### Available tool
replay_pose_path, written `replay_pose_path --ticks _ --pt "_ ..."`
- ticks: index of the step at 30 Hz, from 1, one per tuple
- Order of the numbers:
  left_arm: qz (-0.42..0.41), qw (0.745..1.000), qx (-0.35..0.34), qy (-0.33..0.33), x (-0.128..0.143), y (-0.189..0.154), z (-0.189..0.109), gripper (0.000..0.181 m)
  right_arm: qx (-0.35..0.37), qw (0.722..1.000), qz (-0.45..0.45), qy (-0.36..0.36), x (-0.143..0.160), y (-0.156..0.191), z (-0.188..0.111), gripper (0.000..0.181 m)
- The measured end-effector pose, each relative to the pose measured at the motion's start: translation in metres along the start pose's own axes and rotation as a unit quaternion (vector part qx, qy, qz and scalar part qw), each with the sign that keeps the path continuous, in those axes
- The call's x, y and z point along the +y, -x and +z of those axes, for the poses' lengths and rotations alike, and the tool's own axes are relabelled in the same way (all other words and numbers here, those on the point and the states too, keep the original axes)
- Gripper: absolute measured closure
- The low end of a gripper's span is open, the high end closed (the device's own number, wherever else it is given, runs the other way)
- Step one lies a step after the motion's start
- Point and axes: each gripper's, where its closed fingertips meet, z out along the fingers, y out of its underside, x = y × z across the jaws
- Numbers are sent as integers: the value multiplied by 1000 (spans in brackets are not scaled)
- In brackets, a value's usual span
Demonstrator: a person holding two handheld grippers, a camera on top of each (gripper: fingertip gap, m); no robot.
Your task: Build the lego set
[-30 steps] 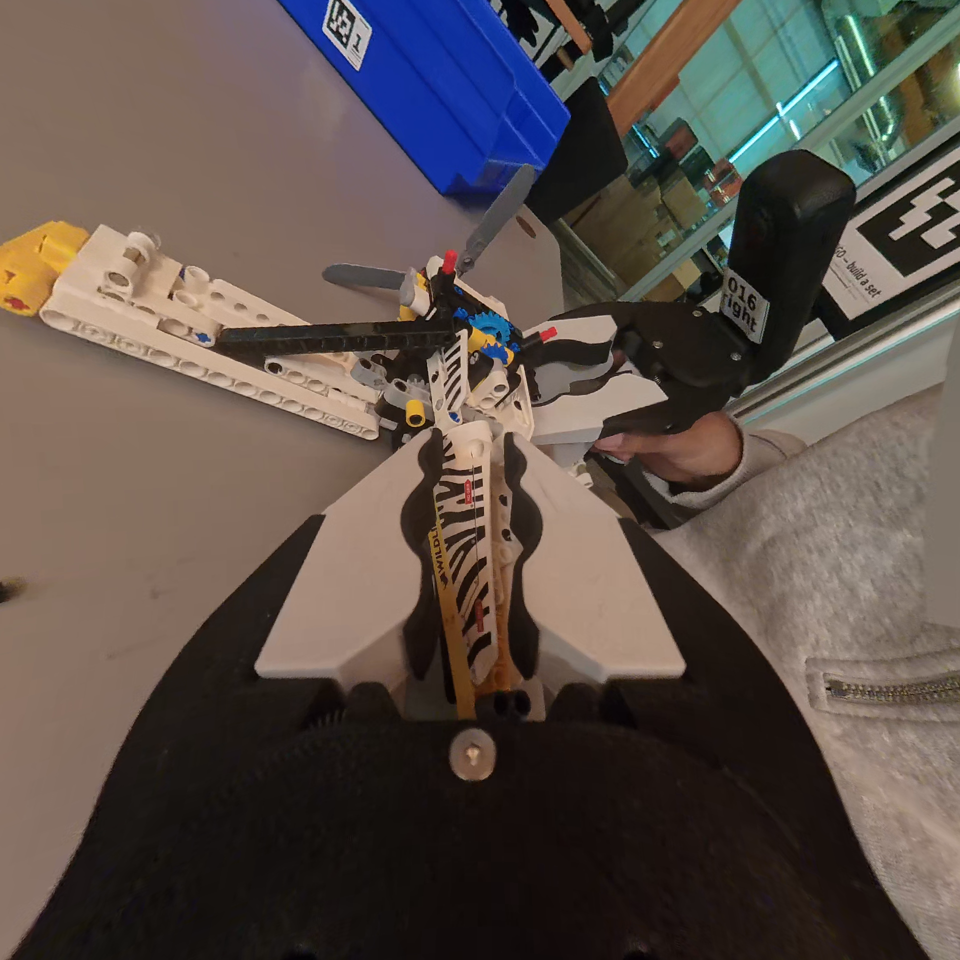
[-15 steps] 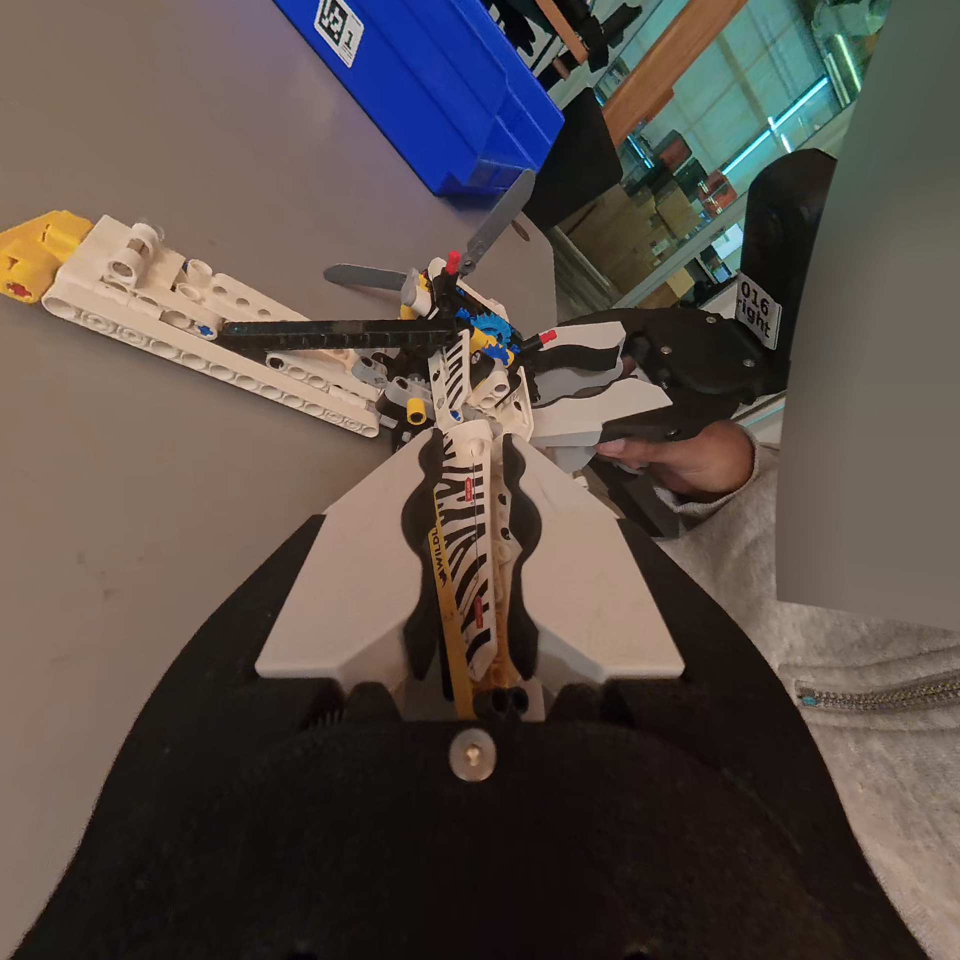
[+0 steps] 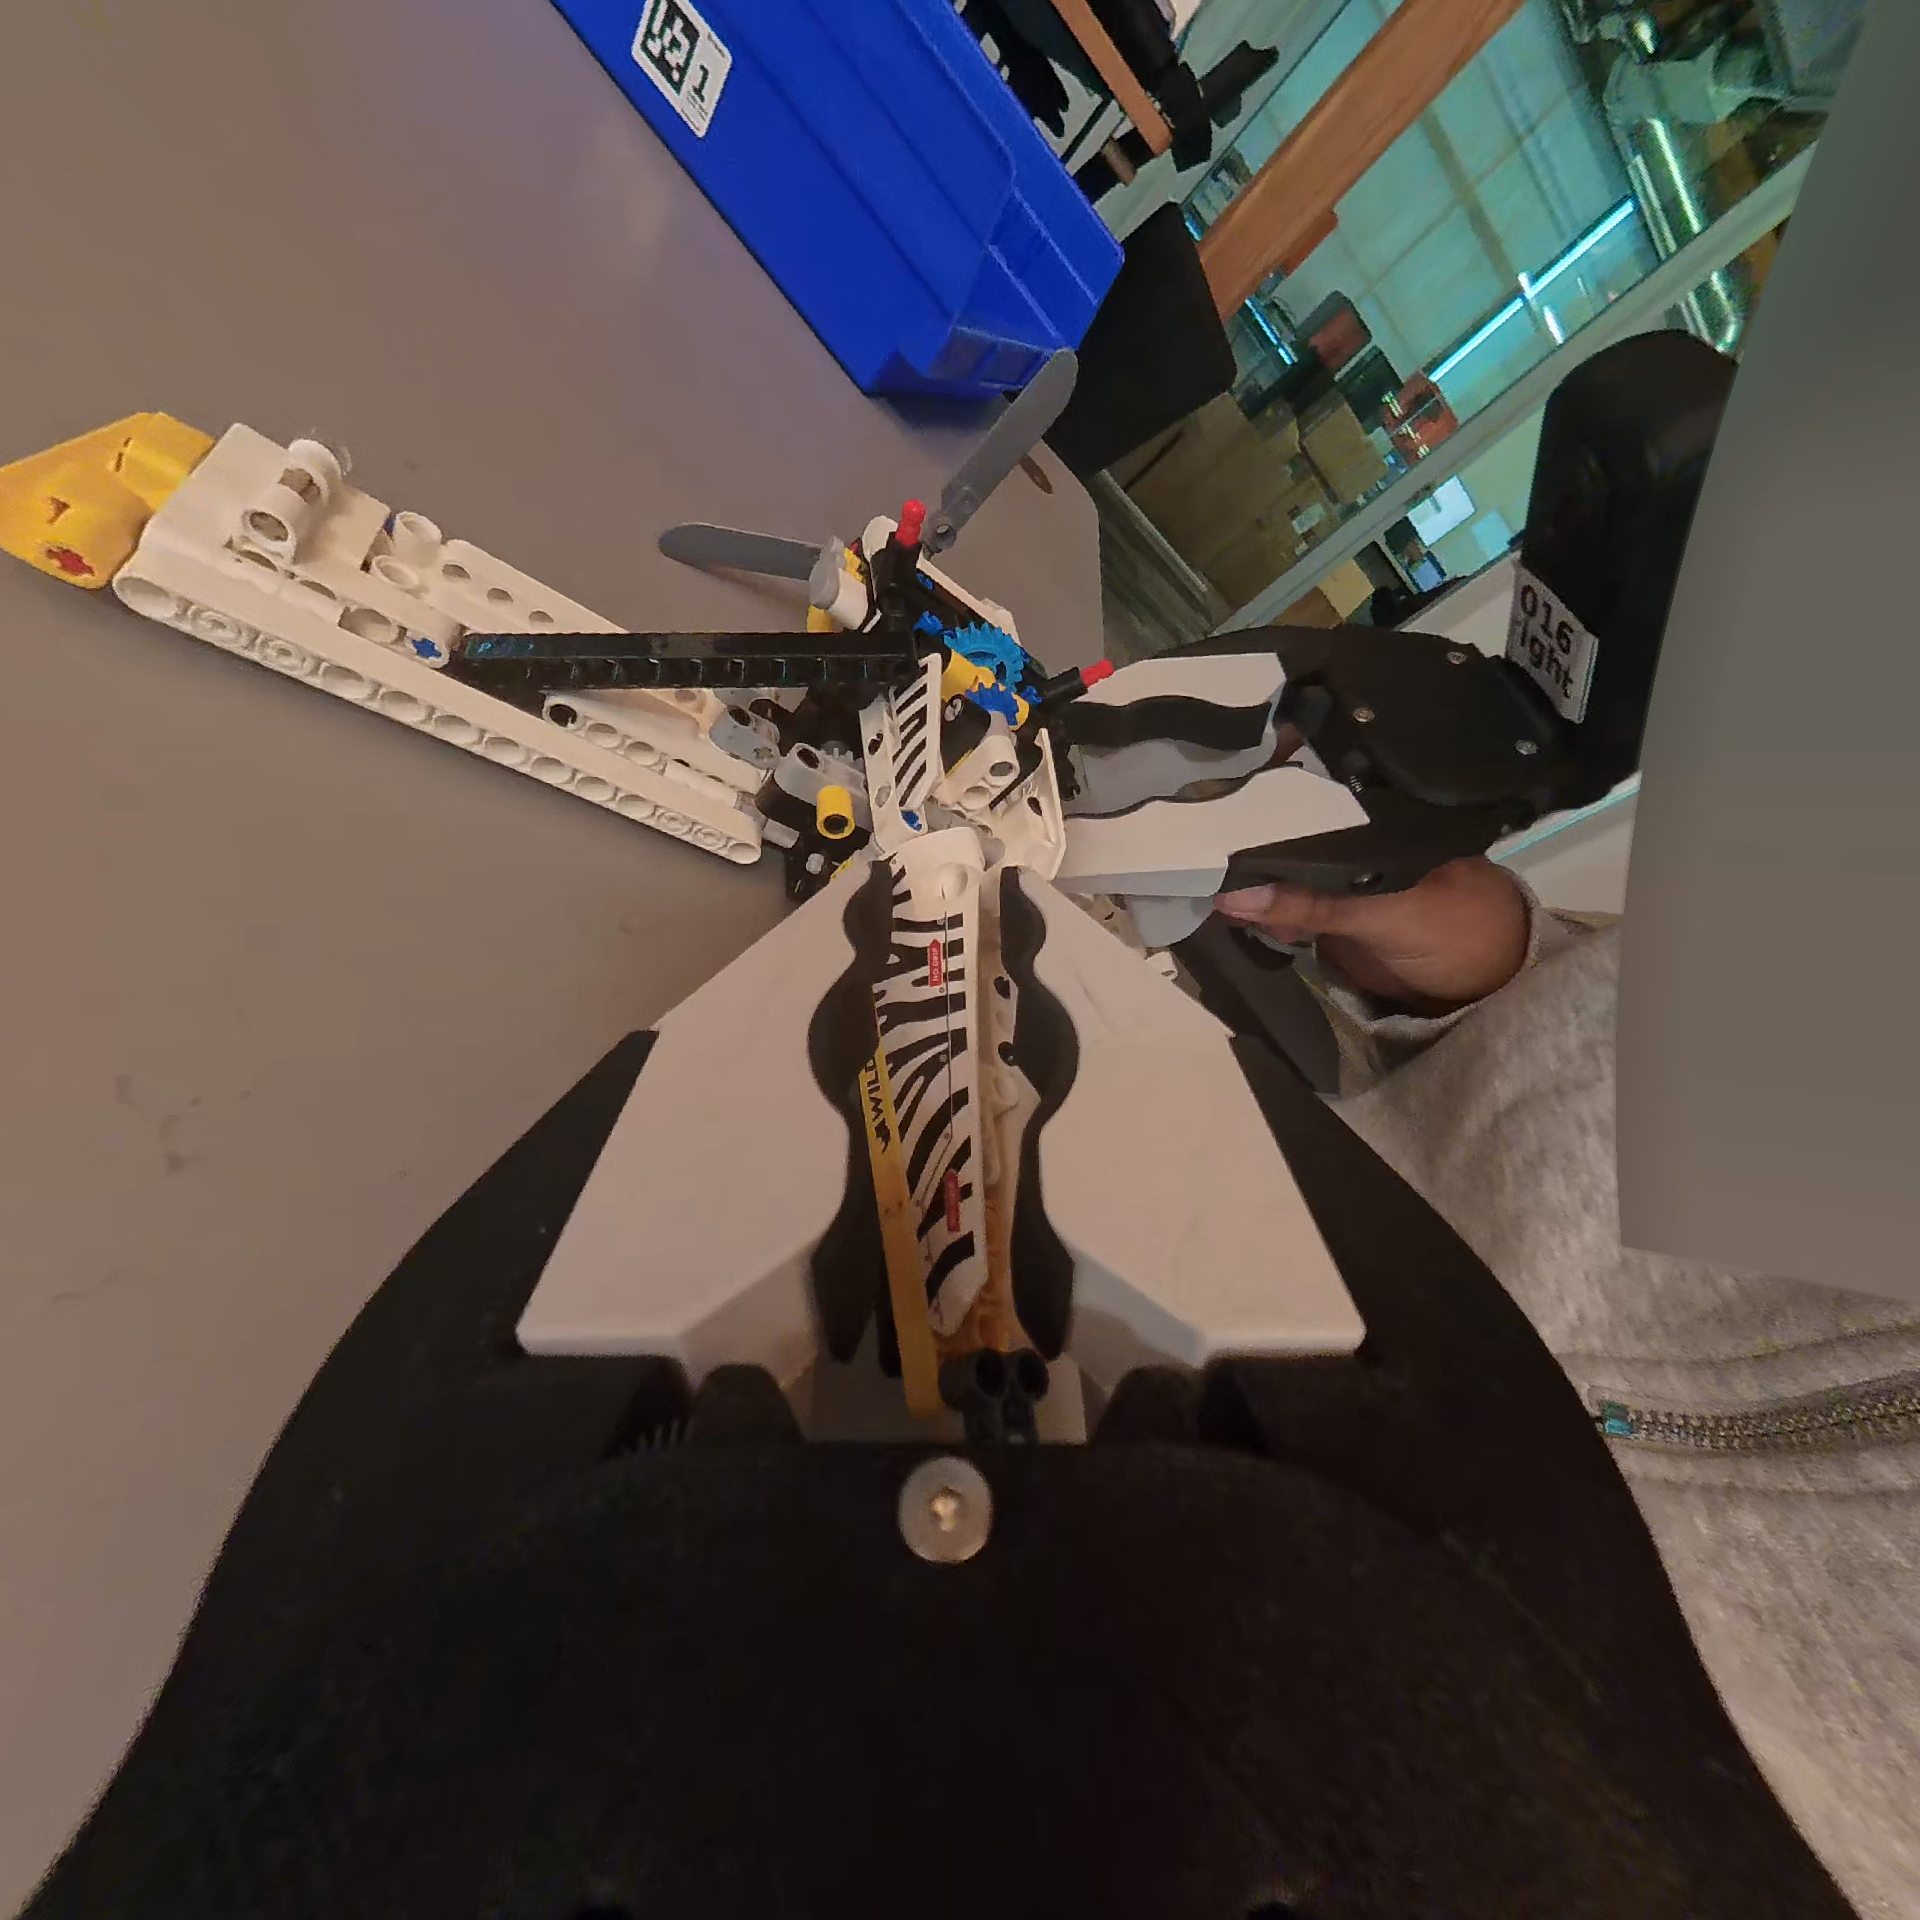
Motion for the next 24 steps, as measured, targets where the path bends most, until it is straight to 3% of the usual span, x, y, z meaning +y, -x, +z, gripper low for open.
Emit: replay_pose_path --ticks 1,4,6,24 --pt "-1 1000 2 1 0 -1 0 161 -6 1000 3 -4 -1 1 1 134" --pt "-6 1000 11 3 2 -3 0 160 -11 1000 6 -2 0 -2 5 127" --pt "-10 1000 15 1 2 -4 0 160 -28 999 17 -1 1 1 7 134" --pt "-18 1000 15 -3 2 -4 0 162 -56 998 -31 -14 -2 4 11 135"
